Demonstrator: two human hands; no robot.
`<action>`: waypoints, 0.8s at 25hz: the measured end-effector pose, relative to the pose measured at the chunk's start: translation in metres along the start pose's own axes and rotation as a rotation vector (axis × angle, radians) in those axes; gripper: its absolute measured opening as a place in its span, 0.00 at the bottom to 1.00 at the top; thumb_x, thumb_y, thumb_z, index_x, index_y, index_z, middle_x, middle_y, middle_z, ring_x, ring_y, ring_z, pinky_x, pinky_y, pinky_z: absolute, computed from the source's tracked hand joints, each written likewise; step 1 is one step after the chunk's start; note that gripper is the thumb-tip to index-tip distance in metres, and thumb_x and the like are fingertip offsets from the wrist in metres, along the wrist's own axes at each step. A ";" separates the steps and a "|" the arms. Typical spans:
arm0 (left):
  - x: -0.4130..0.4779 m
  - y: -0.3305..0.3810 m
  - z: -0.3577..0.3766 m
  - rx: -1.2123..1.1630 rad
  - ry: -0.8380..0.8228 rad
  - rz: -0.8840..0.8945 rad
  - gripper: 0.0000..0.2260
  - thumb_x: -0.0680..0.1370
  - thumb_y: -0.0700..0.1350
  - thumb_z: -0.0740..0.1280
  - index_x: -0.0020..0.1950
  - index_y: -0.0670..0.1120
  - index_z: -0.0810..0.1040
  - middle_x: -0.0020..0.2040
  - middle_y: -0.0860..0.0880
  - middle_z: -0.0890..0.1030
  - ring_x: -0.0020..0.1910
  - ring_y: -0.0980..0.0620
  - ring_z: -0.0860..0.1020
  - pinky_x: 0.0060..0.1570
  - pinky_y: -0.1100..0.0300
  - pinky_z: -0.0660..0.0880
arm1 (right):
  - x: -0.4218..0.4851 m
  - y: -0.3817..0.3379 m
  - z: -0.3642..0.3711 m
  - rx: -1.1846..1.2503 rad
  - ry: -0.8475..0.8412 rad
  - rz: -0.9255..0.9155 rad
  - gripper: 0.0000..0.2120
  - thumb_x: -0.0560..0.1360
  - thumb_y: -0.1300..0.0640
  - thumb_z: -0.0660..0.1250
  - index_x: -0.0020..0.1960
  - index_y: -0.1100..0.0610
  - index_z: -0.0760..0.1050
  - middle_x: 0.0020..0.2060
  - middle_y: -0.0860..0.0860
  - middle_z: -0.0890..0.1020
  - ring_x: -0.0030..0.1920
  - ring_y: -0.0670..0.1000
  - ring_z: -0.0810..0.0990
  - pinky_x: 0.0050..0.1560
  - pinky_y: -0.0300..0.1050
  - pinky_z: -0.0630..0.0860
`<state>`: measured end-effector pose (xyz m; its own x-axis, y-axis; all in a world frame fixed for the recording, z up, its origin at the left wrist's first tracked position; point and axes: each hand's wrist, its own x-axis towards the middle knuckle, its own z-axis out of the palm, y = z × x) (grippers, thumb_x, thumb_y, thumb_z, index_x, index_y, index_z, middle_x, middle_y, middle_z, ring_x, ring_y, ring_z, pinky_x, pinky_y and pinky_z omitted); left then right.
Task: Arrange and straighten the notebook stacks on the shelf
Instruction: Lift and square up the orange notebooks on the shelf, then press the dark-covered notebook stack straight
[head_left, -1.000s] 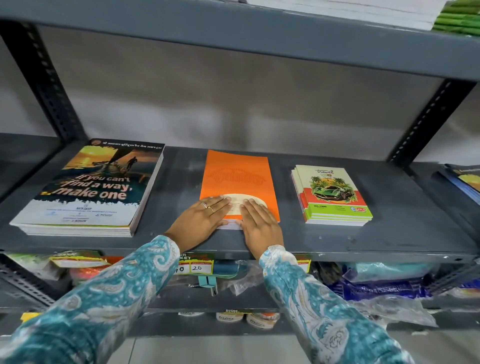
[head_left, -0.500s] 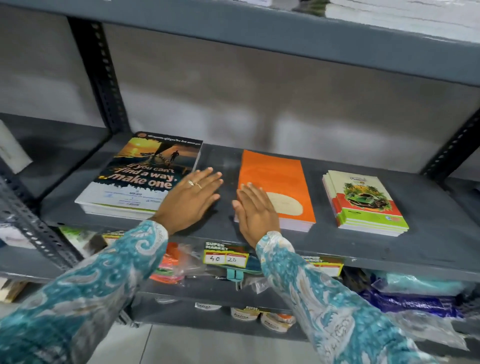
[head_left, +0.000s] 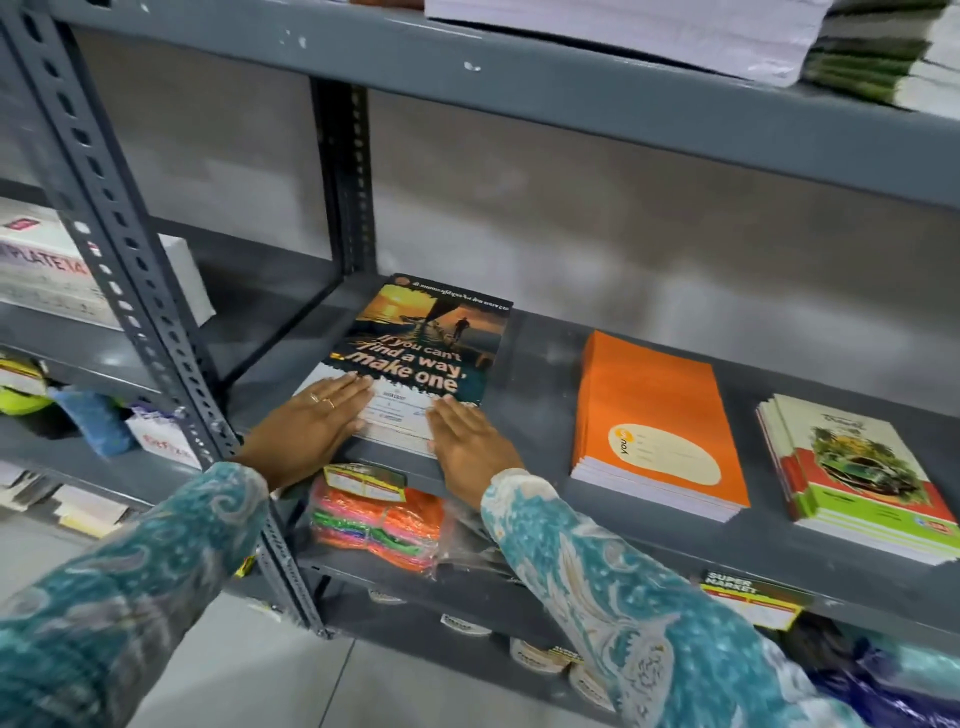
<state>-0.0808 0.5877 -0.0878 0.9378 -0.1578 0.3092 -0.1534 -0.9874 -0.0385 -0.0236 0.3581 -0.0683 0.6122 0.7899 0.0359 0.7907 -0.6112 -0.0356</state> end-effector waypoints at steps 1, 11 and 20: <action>0.002 0.001 0.002 -0.006 -0.001 0.006 0.31 0.82 0.56 0.40 0.66 0.38 0.73 0.65 0.39 0.76 0.64 0.41 0.76 0.71 0.64 0.50 | 0.000 0.001 -0.001 -0.004 0.005 0.007 0.23 0.83 0.57 0.48 0.76 0.63 0.52 0.77 0.57 0.54 0.78 0.54 0.50 0.78 0.48 0.46; -0.001 0.007 0.012 -0.086 0.038 -0.074 0.26 0.82 0.53 0.45 0.63 0.40 0.76 0.62 0.41 0.80 0.61 0.43 0.78 0.66 0.55 0.63 | -0.002 0.001 0.013 -0.002 0.135 0.067 0.22 0.73 0.56 0.53 0.55 0.61 0.81 0.54 0.55 0.85 0.56 0.53 0.84 0.55 0.50 0.79; 0.000 0.015 0.006 -0.037 0.014 -0.115 0.31 0.82 0.55 0.41 0.64 0.38 0.75 0.63 0.39 0.78 0.64 0.40 0.75 0.67 0.52 0.58 | -0.003 0.005 0.001 0.005 0.110 -0.020 0.22 0.79 0.55 0.52 0.68 0.64 0.70 0.68 0.58 0.73 0.70 0.56 0.71 0.72 0.50 0.64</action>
<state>-0.0815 0.5732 -0.0939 0.9455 -0.0432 0.3229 -0.0567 -0.9979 0.0327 -0.0216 0.3527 -0.0696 0.5932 0.7917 0.1463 0.8031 -0.5946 -0.0385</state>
